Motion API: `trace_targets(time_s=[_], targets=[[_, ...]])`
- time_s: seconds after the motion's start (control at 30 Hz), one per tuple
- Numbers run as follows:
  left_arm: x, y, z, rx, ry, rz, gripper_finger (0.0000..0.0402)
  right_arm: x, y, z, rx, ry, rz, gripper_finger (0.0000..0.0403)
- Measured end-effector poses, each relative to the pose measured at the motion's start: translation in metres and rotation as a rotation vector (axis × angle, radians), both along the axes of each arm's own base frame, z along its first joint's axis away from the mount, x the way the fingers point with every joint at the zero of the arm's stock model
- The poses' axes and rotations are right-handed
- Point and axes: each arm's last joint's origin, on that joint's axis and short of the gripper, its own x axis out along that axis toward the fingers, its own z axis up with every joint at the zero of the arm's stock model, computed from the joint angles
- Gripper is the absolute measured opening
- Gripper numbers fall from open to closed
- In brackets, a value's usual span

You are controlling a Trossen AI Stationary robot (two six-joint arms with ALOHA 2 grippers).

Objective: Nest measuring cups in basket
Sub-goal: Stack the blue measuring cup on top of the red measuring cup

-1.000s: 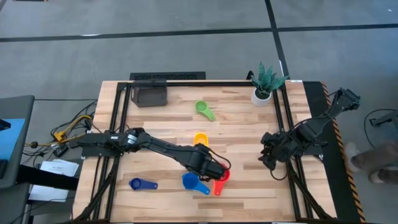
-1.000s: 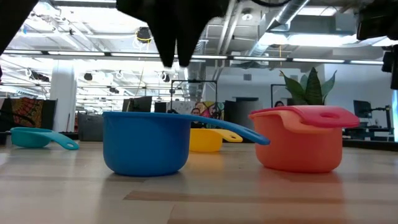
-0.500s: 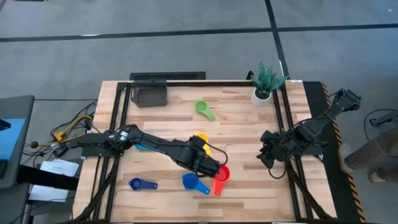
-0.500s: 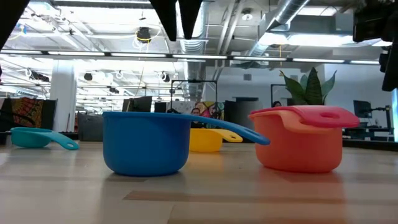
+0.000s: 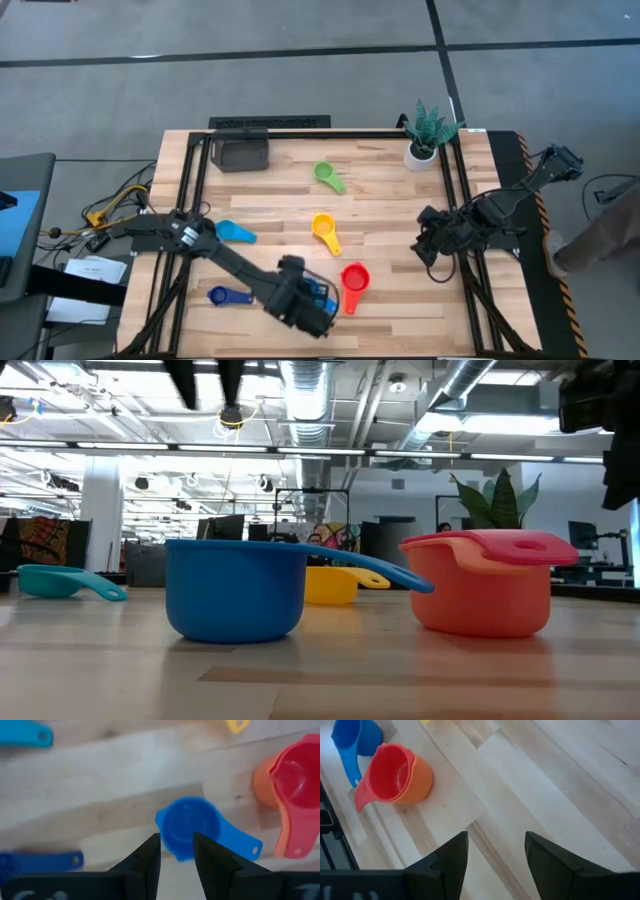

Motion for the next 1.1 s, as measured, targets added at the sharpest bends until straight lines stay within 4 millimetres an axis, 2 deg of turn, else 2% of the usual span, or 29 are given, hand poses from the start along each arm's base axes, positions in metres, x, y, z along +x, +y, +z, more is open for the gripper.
trace_targets(time_s=[0.27,0.6,0.8,0.97,1.1], targets=[[-0.012,-0.015,-0.014,0.021,0.020,0.041,0.0103,0.006,-0.013,0.001,-0.057,-0.021,-0.078,0.0219],[-0.030,-0.036,-0.051,0.022,0.075,0.031,0.0079,0.012,-0.025,0.001,-0.025,-0.017,-0.158,0.0219],[-0.034,-0.034,-0.066,0.040,0.107,-0.026,0.0063,0.018,-0.025,0.005,0.028,-0.076,-0.173,0.0219],[-0.049,-0.022,-0.061,0.069,0.121,-0.051,0.0057,0.021,-0.027,0.007,0.042,-0.102,-0.193,0.0219],[-0.065,-0.008,-0.056,0.082,0.052,-0.042,0.0056,0.022,-0.030,0.007,0.053,-0.098,-0.201,0.0219]])
